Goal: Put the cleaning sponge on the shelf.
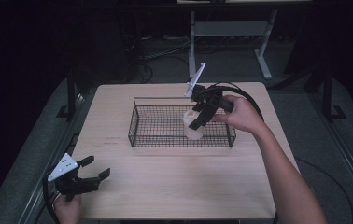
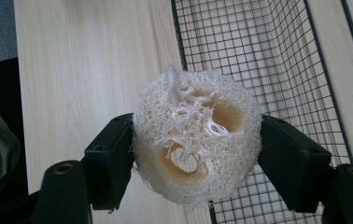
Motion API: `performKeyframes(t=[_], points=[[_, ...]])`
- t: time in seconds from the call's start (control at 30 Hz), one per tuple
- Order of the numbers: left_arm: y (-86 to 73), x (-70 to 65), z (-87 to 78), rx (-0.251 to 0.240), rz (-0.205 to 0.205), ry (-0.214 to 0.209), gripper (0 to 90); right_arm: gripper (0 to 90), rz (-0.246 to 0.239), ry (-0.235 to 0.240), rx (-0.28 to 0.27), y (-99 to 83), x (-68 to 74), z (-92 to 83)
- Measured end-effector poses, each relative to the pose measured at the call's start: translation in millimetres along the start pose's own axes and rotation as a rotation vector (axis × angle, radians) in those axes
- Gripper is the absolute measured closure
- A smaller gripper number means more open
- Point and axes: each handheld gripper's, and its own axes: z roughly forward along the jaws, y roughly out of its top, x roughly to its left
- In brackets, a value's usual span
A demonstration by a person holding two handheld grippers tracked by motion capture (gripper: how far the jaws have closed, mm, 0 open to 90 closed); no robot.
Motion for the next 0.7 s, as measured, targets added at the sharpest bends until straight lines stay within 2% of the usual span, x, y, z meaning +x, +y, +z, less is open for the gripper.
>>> performKeyframes(t=[0.1, 0.23, 0.7], points=[[0.1, 0.3, 0.0, 0.000, 0.000, -0.003, 13.9, 29.2, 0.011, -0.001, -0.014, 0.7, -6.0, 0.6], [-0.2, 0.8, -0.2, 0.001, -0.002, -0.003, 13.9, 29.2, 0.032, -0.002, 0.001, -1.1, -14.4, 4.9], [-0.4, 0.5, 0.3, 0.002, -0.003, -0.006, 13.9, 29.2, 0.089, 0.010, 0.001, -7.7, -37.9, 20.0]])
